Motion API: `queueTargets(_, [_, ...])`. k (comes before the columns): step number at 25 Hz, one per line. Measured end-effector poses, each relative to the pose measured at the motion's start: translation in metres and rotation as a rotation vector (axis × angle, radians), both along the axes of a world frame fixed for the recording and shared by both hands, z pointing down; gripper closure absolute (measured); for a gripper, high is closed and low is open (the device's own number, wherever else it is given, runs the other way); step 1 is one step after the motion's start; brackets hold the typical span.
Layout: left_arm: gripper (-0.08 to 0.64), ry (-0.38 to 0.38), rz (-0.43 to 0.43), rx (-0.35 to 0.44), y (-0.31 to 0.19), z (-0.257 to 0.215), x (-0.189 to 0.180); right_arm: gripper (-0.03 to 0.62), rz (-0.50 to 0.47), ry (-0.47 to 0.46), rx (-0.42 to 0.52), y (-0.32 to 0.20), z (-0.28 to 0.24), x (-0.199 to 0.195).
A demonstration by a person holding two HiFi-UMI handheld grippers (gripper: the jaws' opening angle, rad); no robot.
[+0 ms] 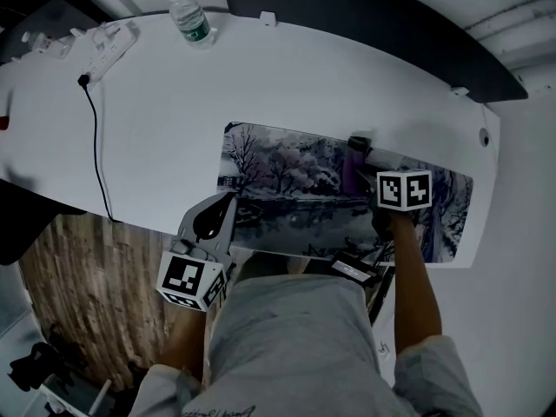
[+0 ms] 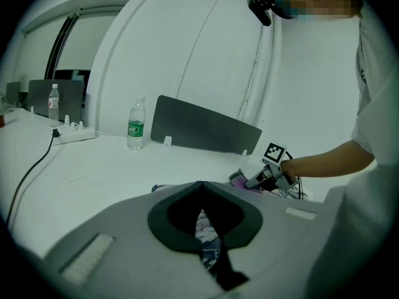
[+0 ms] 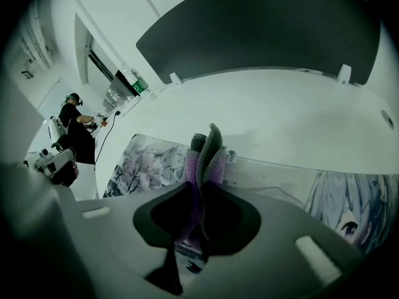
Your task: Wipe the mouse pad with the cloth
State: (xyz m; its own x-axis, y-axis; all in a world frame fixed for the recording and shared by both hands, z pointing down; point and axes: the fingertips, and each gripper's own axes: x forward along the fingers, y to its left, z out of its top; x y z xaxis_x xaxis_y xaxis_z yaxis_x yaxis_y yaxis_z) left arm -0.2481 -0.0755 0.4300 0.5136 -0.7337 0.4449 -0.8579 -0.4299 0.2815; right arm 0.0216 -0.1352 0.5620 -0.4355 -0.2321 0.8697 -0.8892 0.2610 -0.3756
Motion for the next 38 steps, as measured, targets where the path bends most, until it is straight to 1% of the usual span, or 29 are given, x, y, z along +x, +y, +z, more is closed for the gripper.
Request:
queueTargets(5, [0.541, 0.006, -0.027, -0.004, 0.006, 0.003, -0.02, 0.52, -0.058, -0.034, -0.001, -0.005, 0.001, -0.053])
queueTargets(11, [0.541, -0.005, -0.083, -0.015, 0.015, 0.006, -0.052, 0.52, -0.143, -0.082, 0.002, -0.01, 0.001, -0.115])
queueTargets(15, [0.541, -0.013, -0.126, -0.037, 0.024, 0.013, -0.071, 0.52, -0.176, -0.13, -0.004, -0.015, 0.002, -0.154])
queueTargets(22, [0.541, -0.026, -0.199, -0.039, 0.036, 0.01, -0.096, 0.52, -0.282, -0.181, -0.003, -0.018, 0.002, -0.223])
queueTargets(25, [0.541, -0.031, -0.23, -0.045, 0.043, 0.011, -0.107, 0.52, -0.306, -0.21, -0.009, -0.019, 0.001, -0.245])
queueTargets(28, [0.541, -0.037, -0.254, -0.054, 0.05, 0.013, -0.116, 0.52, -0.327, -0.223, -0.008, -0.018, 0.001, -0.261])
queueTargets(31, [0.541, -0.044, -0.262, -0.057, 0.052, 0.01, -0.121, 0.52, -0.351, -0.22, 0.003, -0.016, 0.001, -0.27])
queueTargets(34, [0.541, -0.049, -0.246, -0.048, 0.048, 0.005, -0.118, 0.518, -0.349, -0.229, 0.016, -0.017, -0.004, -0.264])
queueTargets(38, [0.541, -0.052, -0.195, -0.03, 0.042, -0.001, -0.103, 0.518, -0.344, -0.262, 0.052, -0.014, -0.026, -0.248])
